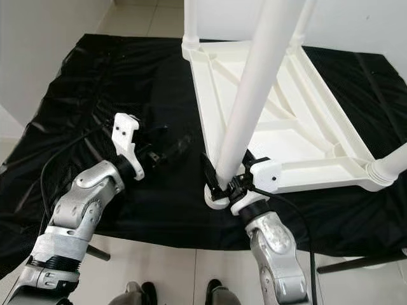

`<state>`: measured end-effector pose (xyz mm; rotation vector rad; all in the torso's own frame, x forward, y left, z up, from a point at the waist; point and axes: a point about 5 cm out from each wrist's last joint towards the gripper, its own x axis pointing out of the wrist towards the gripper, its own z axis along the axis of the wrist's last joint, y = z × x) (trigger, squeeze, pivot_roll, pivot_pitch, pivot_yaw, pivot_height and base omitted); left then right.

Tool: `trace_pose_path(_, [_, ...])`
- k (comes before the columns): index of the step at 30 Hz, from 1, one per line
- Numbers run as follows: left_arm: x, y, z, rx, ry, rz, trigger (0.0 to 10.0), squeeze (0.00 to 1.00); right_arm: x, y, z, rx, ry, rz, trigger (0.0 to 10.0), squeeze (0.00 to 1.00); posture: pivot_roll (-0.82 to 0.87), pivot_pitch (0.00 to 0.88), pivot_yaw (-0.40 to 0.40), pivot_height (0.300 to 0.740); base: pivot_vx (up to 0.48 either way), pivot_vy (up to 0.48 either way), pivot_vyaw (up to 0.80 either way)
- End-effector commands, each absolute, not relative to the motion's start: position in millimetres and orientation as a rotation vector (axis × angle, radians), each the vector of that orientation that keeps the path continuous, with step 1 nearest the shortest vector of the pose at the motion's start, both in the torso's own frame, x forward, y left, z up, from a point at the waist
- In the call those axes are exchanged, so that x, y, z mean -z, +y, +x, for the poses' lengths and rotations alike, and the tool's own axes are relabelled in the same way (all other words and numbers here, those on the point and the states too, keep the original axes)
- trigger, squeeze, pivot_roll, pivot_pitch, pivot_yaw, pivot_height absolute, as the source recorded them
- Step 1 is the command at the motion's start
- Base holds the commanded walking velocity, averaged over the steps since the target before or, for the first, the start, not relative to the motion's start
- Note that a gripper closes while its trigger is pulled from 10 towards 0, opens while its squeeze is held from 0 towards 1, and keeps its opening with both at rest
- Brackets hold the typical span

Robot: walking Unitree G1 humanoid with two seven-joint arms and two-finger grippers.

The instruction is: Building children table

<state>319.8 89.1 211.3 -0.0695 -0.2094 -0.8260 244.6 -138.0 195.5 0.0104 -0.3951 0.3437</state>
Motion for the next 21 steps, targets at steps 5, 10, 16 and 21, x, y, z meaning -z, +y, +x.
trace_pose_path(5, [-209, 92, 316, 0.813, -0.175, -0.076, 10.0, 0.0, -190, -151, 230, -0.267, -0.4, -0.078, 10.0, 0.0, -0.02, 0.15, 0.012, 0.74, 0.0, 0.0, 0.0])
trace_pose_path(10, [-208, 92, 316, 0.819, -0.165, -0.07, 10.0, 0.0, -183, -159, 220, -0.22, -0.394, -0.132, 10.0, 0.0, -0.03, 0.148, 0.017, 0.74, 0.0, 0.0, 0.0])
trace_pose_path(16, [-207, 92, 318, 0.822, -0.146, -0.063, 10.0, 0.0, -179, -165, 208, -0.169, -0.385, -0.14, 10.0, 0.0, -0.04, 0.143, 0.025, 0.74, 0.0, 0.0, 0.0])
trace_pose_path(21, [-208, 93, 319, 0.819, -0.138, -0.053, 10.0, 0.0, -171, -170, 197, -0.162, -0.357, -0.178, 10.0, 0.0, -0.04, 0.143, 0.029, 0.74, 0.0, 0.0, 0.0])
